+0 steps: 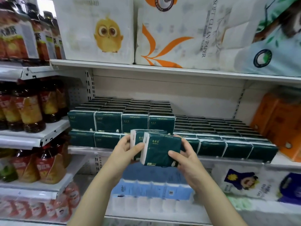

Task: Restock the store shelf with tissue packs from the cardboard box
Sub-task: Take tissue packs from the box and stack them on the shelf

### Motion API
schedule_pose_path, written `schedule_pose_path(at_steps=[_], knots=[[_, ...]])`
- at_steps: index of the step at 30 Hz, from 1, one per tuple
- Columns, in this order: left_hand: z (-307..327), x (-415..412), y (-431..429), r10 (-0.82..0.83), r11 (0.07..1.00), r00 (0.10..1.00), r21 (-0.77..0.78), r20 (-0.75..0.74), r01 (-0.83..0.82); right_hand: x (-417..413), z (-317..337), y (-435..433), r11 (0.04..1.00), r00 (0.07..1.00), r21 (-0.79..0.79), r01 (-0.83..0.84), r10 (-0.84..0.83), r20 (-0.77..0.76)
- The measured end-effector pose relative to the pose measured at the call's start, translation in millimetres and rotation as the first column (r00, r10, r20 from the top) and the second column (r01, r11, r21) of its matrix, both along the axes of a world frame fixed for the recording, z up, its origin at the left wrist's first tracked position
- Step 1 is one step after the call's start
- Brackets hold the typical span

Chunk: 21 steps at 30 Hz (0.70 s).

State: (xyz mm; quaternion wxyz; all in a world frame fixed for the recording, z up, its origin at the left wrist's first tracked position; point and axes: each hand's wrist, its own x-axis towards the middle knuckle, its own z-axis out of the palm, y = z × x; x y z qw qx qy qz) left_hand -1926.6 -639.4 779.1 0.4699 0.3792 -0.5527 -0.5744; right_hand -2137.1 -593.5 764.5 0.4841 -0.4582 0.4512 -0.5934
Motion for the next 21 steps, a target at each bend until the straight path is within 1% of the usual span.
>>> schedule_pose_path(at_steps=[3,6,11,17,21], knots=[[4.5,-2.3,-5.9,-0.016,1.000,1.000,-0.014,0.011,0.017,-4.1,4.2,1.7,0.999,0.999,-0.028,0.035,-0.035,0.000],[11.3,-6.3,-10.7,-0.023,0.997,0.998,-0.079,0.052,0.027,-9.7,10.6,0.9,0.995,0.998,-0.066,0.069,-0.068,0.013],[32.4,-16.4,-23.7,-0.001,0.984,0.997,-0.180,0.074,0.014,-24.2,16.8,-6.7,0.986,0.988,-0.115,0.124,-0.113,0.101],[56.2,-32.8,-60.7,0.112,0.957,0.988,-0.280,0.105,-0.079,-67.0,24.8,-38.4,0.943,0.939,-0.114,0.312,-0.289,0.185],[68.4,-43.4,-94.0,0.146,0.941,0.984,-0.321,0.098,-0.107,-107.9,36.5,-70.5,0.906,0.908,-0.106,0.410,-0.394,0.141]])
